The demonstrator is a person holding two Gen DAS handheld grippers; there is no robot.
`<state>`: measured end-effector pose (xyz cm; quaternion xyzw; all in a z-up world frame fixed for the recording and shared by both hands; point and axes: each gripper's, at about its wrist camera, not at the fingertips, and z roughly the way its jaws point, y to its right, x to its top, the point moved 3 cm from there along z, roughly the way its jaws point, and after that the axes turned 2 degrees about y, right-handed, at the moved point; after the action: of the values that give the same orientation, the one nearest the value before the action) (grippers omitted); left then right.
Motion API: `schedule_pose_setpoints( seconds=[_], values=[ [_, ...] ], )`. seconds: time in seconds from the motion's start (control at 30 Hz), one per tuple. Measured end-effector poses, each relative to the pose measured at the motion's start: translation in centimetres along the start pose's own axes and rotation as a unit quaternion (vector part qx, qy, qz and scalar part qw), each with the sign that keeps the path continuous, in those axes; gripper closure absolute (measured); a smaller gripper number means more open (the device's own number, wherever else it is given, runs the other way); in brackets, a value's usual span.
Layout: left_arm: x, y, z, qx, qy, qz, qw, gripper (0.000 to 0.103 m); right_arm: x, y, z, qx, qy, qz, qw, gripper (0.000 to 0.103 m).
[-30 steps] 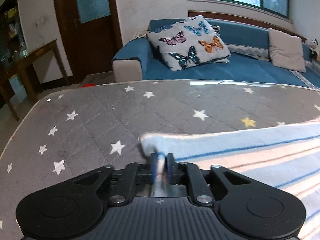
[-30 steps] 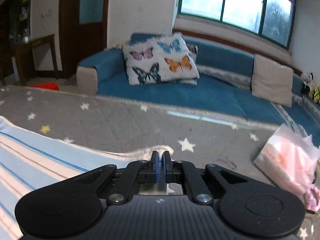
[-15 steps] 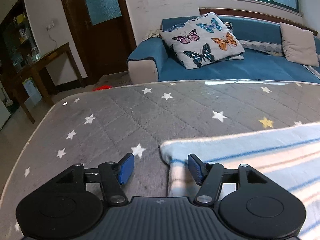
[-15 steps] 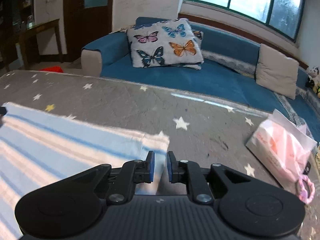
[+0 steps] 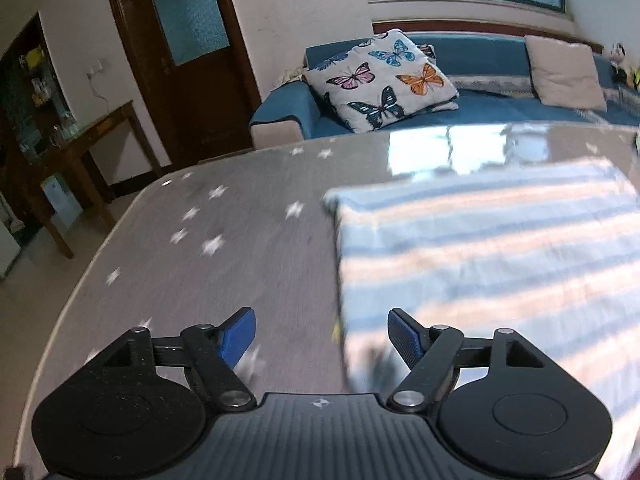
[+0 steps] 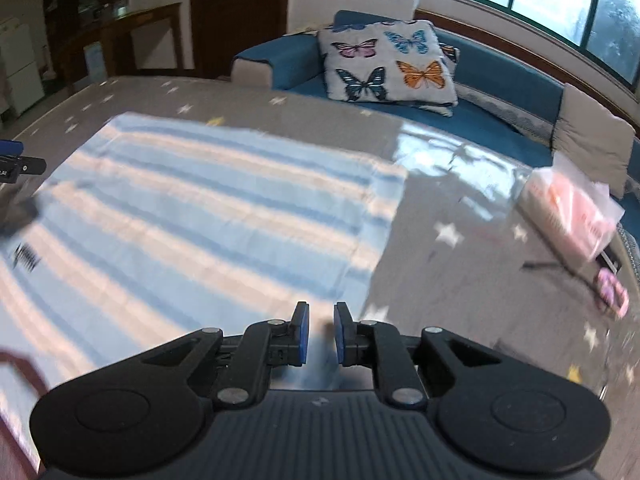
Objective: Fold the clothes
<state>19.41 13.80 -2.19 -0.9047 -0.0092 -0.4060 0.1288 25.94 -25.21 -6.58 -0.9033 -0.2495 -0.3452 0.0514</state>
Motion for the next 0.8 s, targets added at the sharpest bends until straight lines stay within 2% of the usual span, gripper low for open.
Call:
schedule_pose_setpoints(
  seconds=[0.13, 0.2, 0.23, 0.27, 0.4, 0.57, 0.67, 0.8],
  values=[
    [-3.9, -0.9, -2.8, 0.011, 0.007, 0.005, 0.9999, 0.025, -2.5, -2.2, -1.2, -0.001, 0.005, -0.012, 1.000, 0.090],
    [-5.4, -1.4, -3.9, 0.019, 0.010, 0.001, 0.9998, 0.022, -3.5, -3.0, -1.8, -0.006, 0.009, -0.022, 1.000, 0.086],
    [-6.2, -1.8, -4.2, 0.021, 0.008, -0.002, 0.9997, 0.020, -4.0, -3.3, -2.1, -0.013, 0.012, -0.029, 0.999, 0.080],
    [-7.0, -2.1, -4.4, 0.021, 0.004, -0.005, 0.9998, 0.020, -4.7, -3.6, -2.4, -0.021, 0.014, -0.035, 0.999, 0.077],
    [-9.8, -3.3, -5.2, 0.037, 0.001, -0.013, 0.9992, 0.019, -6.5, -3.9, -3.8, -0.037, 0.024, -0.041, 0.998, 0.076],
    [-11.6, -4.8, -6.6, 0.045, 0.004, -0.035, 0.9984, 0.017, -8.8, -3.7, -5.7, -0.045, 0.030, -0.025, 0.998, 0.075],
    [-11.9, -4.7, -7.7, 0.056, 0.007, -0.025, 0.9981, 0.017, -10.0, -3.5, -6.5, -0.049, 0.031, -0.022, 0.998, 0.074],
    [-11.7, -3.3, -9.8, 0.036, 0.031, -0.008, 0.9989, 0.017, -10.8, -4.2, -7.6, -0.059, 0.025, -0.037, 0.997, 0.073]
  ],
)
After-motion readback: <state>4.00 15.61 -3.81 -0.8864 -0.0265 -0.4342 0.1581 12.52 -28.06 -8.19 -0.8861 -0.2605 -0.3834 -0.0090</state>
